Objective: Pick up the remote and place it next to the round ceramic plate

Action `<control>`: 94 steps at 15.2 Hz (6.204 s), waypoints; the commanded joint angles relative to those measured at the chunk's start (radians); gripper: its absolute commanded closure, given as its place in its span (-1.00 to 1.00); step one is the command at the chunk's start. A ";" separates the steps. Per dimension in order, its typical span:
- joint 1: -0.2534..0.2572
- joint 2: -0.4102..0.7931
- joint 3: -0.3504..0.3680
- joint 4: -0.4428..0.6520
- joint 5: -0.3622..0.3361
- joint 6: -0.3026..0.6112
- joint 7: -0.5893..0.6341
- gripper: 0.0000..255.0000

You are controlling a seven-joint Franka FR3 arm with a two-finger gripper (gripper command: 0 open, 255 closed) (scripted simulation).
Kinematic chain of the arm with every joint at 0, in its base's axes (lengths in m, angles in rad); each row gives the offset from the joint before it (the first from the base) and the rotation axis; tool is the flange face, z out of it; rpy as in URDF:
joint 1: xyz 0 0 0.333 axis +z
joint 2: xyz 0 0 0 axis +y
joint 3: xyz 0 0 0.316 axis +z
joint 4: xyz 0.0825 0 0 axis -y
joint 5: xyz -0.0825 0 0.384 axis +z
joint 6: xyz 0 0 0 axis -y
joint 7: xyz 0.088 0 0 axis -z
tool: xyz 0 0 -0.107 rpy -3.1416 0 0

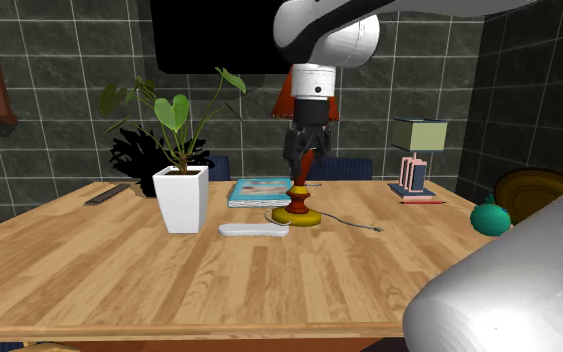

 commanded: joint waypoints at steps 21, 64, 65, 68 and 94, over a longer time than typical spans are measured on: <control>0.078 0.804 -0.039 0.404 0.005 0.389 -0.570 -1.00; 0.079 0.819 -0.032 0.511 0.001 0.297 -0.600 1.00; 0.079 0.814 -0.032 0.520 0.001 0.285 -0.600 1.00; 0.079 0.803 -0.032 0.545 0.000 0.248 -0.600 1.00; 0.078 0.787 -0.034 0.875 -0.001 -0.097 -0.604 1.00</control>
